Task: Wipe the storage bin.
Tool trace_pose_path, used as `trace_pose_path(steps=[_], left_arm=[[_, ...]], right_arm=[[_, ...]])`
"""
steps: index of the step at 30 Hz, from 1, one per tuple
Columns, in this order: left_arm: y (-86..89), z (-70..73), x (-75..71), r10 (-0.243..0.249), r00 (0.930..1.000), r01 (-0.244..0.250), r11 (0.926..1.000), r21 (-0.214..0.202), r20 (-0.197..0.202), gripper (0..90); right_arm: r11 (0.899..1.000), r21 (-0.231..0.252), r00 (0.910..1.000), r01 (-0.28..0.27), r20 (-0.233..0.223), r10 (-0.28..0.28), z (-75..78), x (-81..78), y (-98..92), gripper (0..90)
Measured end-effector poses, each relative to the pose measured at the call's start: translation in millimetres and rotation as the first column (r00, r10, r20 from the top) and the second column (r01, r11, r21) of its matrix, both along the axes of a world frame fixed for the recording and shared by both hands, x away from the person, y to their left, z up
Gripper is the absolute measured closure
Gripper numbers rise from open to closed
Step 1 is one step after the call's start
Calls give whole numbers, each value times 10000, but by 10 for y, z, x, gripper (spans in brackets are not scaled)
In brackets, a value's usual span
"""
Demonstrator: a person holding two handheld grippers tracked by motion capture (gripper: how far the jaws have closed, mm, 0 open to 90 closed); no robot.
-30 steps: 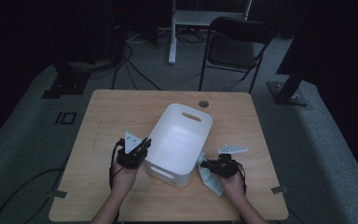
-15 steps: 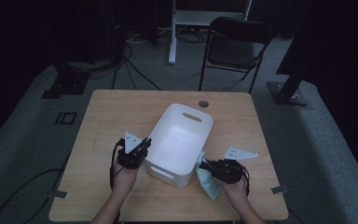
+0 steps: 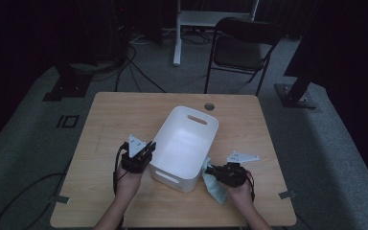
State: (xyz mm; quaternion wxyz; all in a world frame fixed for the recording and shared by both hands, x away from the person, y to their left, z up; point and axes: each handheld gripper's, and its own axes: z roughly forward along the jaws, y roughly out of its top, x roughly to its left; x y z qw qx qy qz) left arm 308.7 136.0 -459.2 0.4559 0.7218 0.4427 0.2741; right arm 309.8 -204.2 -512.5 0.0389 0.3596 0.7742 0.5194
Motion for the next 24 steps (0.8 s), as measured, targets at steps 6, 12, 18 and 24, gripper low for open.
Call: trace_pose_path(steps=[6, 12, 18, 24], left_arm=[[4, -2, -1, -41, 10000, 41, 10000, -52, -11, 861], [-1, -1, -8, 11, 10000, -11, 10000, -16, -5, 862], [-9, -3, -9, 197, 9998, -197, 9998, -79, -14, 861], [-35, 4, -21, 419, 9991, -419, 9990, 157, 45, 869]], right_arm=[[9999, -121, 9989, 102, -446, -107, -126, 69, -7, 845], [9987, -432, 9957, 261, -882, -298, -247, 148, 3, 845], [9971, -712, 9926, 277, -1161, -359, -273, 161, 22, 846], [9995, -221, 9989, -245, -405, 236, -29, -71, 48, 846]])
